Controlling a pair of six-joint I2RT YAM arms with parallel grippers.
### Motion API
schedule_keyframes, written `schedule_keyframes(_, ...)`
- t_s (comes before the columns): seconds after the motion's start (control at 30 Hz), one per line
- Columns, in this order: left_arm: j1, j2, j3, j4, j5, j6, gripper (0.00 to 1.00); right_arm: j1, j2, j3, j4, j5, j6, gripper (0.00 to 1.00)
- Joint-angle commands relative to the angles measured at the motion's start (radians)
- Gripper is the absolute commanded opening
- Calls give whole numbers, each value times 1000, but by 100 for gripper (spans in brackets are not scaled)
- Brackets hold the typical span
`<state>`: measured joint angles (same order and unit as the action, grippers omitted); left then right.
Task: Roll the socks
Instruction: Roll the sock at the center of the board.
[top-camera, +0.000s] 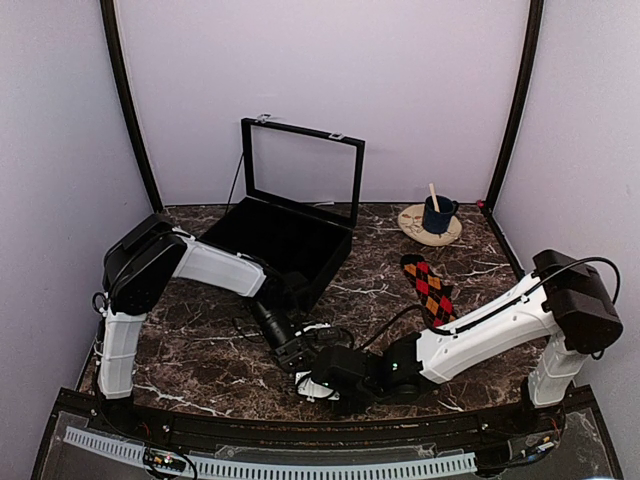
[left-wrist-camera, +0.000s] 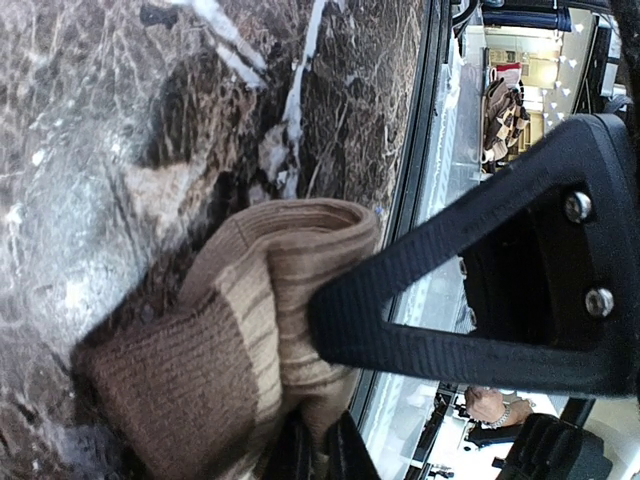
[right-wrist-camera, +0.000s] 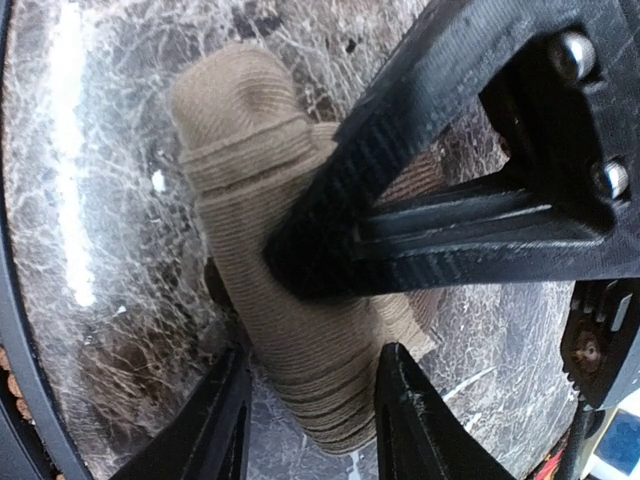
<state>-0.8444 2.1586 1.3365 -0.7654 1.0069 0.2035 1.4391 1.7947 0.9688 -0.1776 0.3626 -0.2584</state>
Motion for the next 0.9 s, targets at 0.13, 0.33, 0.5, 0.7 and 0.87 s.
schedule_keyframes(0.13, 13, 19, -12, -31, -42, 24, 0, -35, 42, -22, 38, -20, -5, 39)
schedule_keyframes(0.33, 17, 17, -11, -32, -39, 24, 0, -46, 57, -25, 27, -65, 2, 27)
schedule_keyframes(0.5, 19, 18, -10, -32, -42, 18, 1, -48, 51, -28, -6, -102, 15, 12)
schedule_keyframes(0.7, 19, -18, -28, -14, -79, -1, 9, -49, 53, -19, -54, -151, 41, 3)
schedule_keyframes(0.87, 23, -101, -86, 60, -119, -57, 16, -52, 59, 0, -95, -190, 73, 0)
